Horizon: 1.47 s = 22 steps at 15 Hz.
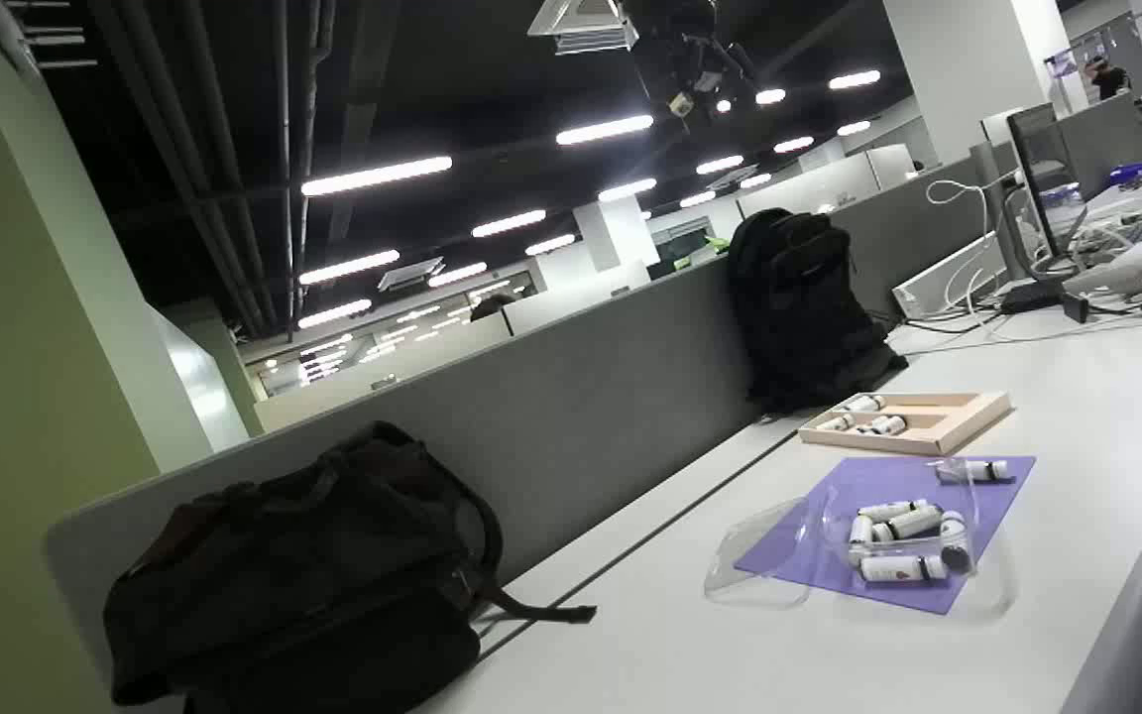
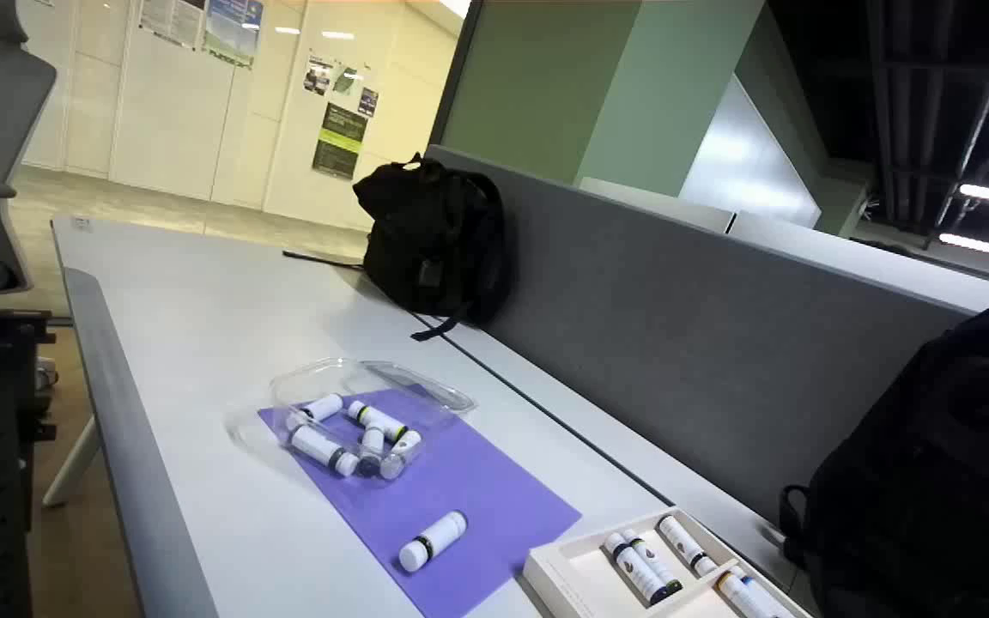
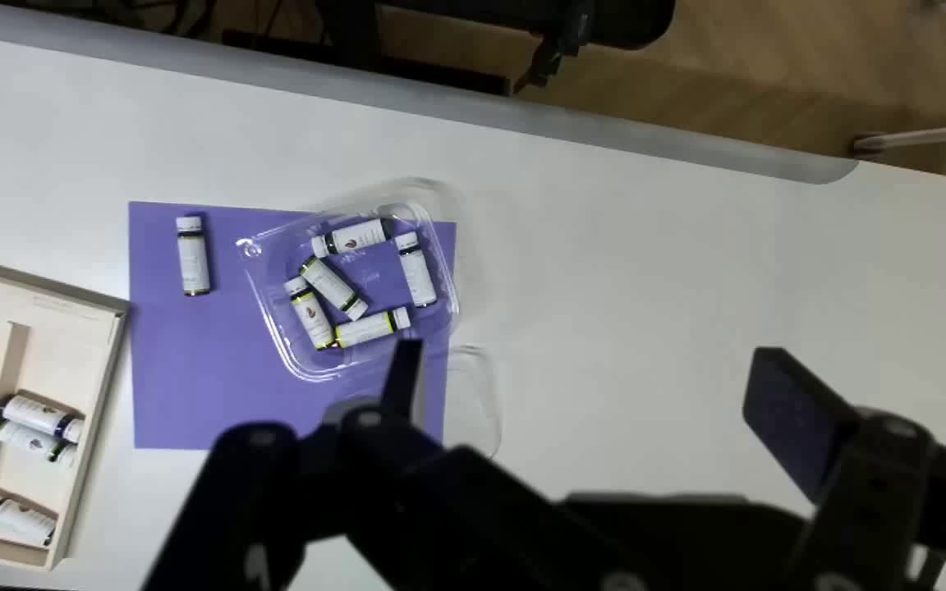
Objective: Take one vial from the transparent bowl and put it on the table
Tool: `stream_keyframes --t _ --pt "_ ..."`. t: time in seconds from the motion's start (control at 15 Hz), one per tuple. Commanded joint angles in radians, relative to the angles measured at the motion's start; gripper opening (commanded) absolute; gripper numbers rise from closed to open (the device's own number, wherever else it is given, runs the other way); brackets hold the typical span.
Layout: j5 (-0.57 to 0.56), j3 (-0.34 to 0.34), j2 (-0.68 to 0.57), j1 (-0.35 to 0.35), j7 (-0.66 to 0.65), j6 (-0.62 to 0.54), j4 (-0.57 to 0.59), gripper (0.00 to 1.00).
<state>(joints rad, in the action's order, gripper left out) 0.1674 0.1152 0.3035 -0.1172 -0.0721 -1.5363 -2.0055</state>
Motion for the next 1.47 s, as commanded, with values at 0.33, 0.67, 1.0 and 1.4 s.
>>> stream_keyframes --t 0.33,0.67,1.0,1.4 --pt "0.001 0.003 -0.001 0.004 0.002 -0.001 0.003 1.00" --pt "-0.011 0.006 0.003 0.001 0.023 -0.042 -0.012 1.00" --pt "-0.036 -0.004 -0.056 0.013 0.079 -0.274 -0.095 1.00" --pt "-0.104 -0.027 -0.195 0.032 0.166 -0.510 -0.216 1.00"
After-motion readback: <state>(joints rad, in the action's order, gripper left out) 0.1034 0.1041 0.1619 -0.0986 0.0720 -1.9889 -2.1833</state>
